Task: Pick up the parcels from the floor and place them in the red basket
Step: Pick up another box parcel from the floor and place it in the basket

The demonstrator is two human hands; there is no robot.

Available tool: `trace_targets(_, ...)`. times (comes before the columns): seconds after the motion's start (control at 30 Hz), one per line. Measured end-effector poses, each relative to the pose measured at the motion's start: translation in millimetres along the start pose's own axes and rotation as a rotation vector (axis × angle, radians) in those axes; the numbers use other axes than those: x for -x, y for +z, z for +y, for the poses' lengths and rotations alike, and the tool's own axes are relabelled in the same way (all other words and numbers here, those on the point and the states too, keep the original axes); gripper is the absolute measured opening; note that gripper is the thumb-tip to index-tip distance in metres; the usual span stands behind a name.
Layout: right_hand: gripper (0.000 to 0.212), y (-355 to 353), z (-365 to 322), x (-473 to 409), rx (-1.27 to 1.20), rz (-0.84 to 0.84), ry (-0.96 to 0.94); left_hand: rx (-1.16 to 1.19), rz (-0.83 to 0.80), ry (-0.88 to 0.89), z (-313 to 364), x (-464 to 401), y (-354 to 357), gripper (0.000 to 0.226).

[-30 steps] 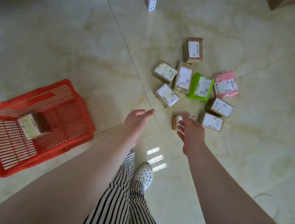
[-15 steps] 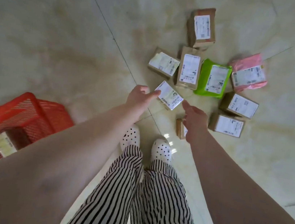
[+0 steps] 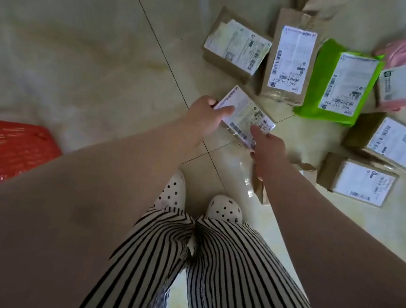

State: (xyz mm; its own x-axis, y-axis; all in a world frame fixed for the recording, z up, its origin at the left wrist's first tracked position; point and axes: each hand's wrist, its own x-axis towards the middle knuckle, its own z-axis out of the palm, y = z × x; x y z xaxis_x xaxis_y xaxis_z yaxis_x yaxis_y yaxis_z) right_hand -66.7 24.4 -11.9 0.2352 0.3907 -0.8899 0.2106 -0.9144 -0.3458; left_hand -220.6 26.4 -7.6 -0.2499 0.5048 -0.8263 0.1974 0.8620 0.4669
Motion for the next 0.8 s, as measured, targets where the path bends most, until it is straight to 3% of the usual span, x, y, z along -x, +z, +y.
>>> trace_targets(0.1, 0.031, -3.7, -9.3, 31.8, -0.064, 0.102, -0.041, 0.031, 0.081, -0.006, 8.2, 27.8, -9.7, 0.040)
trace_targets(0.17, 0.036, -9.0, -19.3, 62.6, -0.114, 0.124, -0.104, 0.023, 0.123, -0.027, 15.2, 57.5, -19.1, 0.045)
trace_targets(0.3, 0.036, -18.9, -43.1, 126.7, -0.111, 0.006, -0.232, 0.067, 0.071, -0.063, 22.5, 126.6, -40.9, 0.073)
trace_targets(0.4, 0.039, -24.5, -72.4, 179.9, -0.027, -0.154, -0.306, 0.308, -0.008, -0.058, 26.4, 186.2, -71.2, 0.088)
trace_targets(0.53, 0.032, -17.5, -101.4, 248.2, 0.100, -0.310, -0.393, 0.631, -0.002, -0.116, 21.6, 258.8, -117.8, 0.048)
trace_targets(0.67, 0.053, 12.5, -98.8, 315.2, 0.083, -0.330, -0.465, 0.906, 0.135, -0.104, 7.8, 314.4, -149.1, 0.046)
trace_targets(0.8, 0.073, 47.8, -67.2, 372.4, 0.097, -0.423, -0.353, 1.210, 0.289, -0.085, -10.2, 356.0, -175.6, 0.047)
